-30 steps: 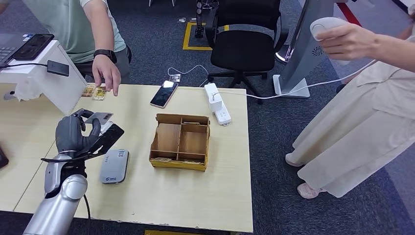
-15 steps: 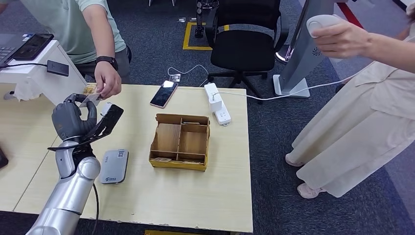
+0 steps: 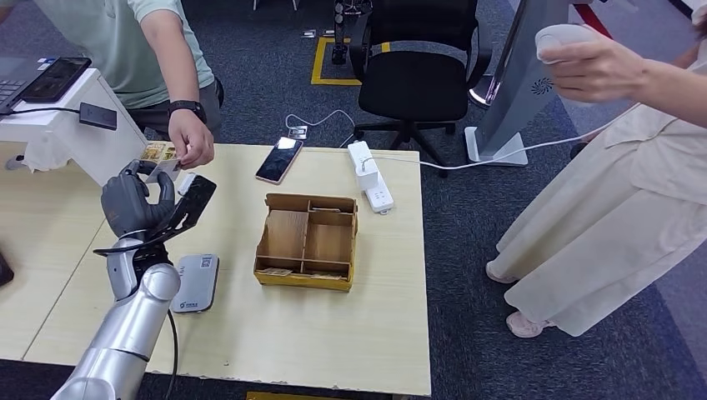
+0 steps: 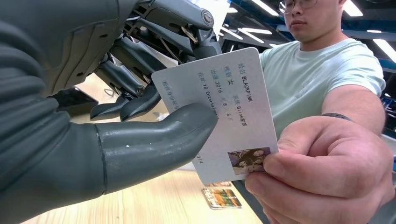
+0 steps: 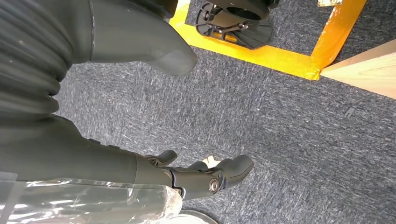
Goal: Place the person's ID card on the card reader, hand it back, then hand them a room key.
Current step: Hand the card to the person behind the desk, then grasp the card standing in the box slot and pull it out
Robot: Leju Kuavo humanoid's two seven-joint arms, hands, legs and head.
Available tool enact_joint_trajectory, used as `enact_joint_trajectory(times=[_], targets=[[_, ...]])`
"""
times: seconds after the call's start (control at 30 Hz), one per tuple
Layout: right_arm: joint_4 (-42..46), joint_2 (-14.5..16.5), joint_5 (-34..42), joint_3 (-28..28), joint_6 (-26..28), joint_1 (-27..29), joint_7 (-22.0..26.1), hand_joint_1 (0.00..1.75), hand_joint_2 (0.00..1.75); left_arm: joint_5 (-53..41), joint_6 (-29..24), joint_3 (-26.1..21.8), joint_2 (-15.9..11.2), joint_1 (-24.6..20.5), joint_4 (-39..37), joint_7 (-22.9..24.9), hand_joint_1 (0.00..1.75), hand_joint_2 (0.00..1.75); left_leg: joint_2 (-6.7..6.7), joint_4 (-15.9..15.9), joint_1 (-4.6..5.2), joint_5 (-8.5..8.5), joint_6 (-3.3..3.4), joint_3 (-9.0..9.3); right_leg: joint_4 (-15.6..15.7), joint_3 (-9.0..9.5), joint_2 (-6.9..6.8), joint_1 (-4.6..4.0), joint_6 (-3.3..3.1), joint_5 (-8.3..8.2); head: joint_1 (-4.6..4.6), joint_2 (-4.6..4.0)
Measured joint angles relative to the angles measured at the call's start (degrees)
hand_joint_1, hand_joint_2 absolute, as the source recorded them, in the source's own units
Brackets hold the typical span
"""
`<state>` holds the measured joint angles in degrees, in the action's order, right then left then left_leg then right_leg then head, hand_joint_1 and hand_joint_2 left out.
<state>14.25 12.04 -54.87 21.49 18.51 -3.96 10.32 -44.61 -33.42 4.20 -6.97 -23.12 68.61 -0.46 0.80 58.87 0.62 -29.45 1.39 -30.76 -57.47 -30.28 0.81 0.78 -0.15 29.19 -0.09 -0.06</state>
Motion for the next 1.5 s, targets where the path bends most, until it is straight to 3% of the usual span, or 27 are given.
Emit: enact_joint_trajectory(times=[0.1, 0.23, 1.0, 1.5], targets=[[0.00, 0.00, 0.38, -0.14, 0.13, 0.01, 0.04, 0.00, 1.75, 1.93, 0.46, 0.00, 0.27, 0.00, -0.01, -0.89, 1.71, 1.75, -0.01, 0.00, 0.00, 0.00, 0.00, 0.00, 0.00, 0.00, 0.01, 0.00, 0.00, 0.00, 0.00, 0.00], [0.00, 0.00, 0.80, -0.19, 0.29, 0.01, 0.10, 0.00, 1.75, 3.10, 1.19, 0.00, 0.39, 0.01, -0.01, -1.19, 0.00, 1.75, -0.01, 0.00, 0.00, 0.00, 0.00, 0.00, 0.00, 0.00, 0.01, 0.00, 0.00, 0.00, 0.00, -0.01], [0.00, -0.19, 1.39, -1.38, 0.56, 0.04, 0.05, 0.00, 1.75, 3.46, -2.55, -0.26, -0.24, 1.33, 2.37, -4.25, 0.00, 1.75, 0.00, 0.00, 0.00, 0.00, 0.00, -0.02, -0.01, 0.02, -0.01, 0.00, 0.00, 0.00, 0.00, 0.01], [0.00, -0.26, 2.45, -1.57, 0.73, 0.11, 0.08, 0.00, 1.75, 1.23, -3.45, -1.48, -3.10, 6.21, 8.03, -5.27, 0.00, 1.75, 0.01, 0.00, -0.01, 0.00, 0.00, -0.02, -0.01, 0.01, -0.01, -0.01, 0.00, 0.00, 0.01, 0.00]])
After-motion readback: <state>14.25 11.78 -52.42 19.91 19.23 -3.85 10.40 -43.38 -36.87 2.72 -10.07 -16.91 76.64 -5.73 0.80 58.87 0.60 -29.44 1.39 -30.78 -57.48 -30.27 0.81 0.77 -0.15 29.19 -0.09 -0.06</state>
